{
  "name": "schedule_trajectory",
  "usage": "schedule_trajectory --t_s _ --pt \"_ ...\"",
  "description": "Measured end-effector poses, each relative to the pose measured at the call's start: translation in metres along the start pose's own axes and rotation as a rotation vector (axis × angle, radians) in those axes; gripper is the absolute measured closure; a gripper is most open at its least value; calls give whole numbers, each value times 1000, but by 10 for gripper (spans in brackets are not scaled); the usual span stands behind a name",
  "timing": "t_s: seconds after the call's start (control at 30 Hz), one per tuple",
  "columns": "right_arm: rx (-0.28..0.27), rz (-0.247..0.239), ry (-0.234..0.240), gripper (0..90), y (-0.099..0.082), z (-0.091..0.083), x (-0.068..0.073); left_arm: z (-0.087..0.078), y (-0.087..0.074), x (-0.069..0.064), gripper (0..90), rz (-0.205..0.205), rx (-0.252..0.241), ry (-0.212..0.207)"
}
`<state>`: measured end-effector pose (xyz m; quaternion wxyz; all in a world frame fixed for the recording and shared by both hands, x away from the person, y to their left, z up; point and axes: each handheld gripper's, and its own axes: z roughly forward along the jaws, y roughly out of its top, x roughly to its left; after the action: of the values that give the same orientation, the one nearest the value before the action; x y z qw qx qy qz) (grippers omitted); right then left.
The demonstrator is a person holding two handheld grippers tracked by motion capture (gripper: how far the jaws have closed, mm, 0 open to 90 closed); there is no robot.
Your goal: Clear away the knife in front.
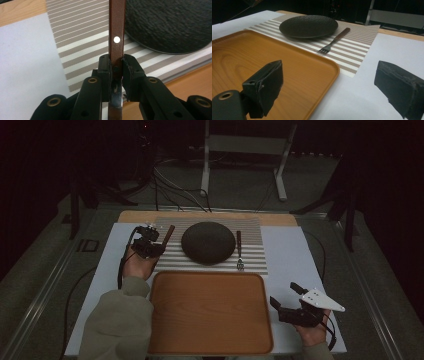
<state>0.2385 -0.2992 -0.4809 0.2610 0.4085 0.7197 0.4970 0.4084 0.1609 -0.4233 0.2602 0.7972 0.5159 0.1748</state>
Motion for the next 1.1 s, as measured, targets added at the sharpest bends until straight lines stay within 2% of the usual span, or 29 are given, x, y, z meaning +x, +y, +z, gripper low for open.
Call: schedule_trajectory --t_s 0.2,0.6,0.9,1.1 --pt "2 1 0 85 0 0 0 -5 -5 -11 784 5 -12 -20" --pt "5 -4 1 85 0 1 1 -10 -16 -22 784 -4 -15 -41" --pt "6 -4 1 85 0 1 1 -7 -27 -30 784 -49 17 -55" --pt "7 -5 1 85 0 1 1 -6 -33 -34 784 -53 18 -70"
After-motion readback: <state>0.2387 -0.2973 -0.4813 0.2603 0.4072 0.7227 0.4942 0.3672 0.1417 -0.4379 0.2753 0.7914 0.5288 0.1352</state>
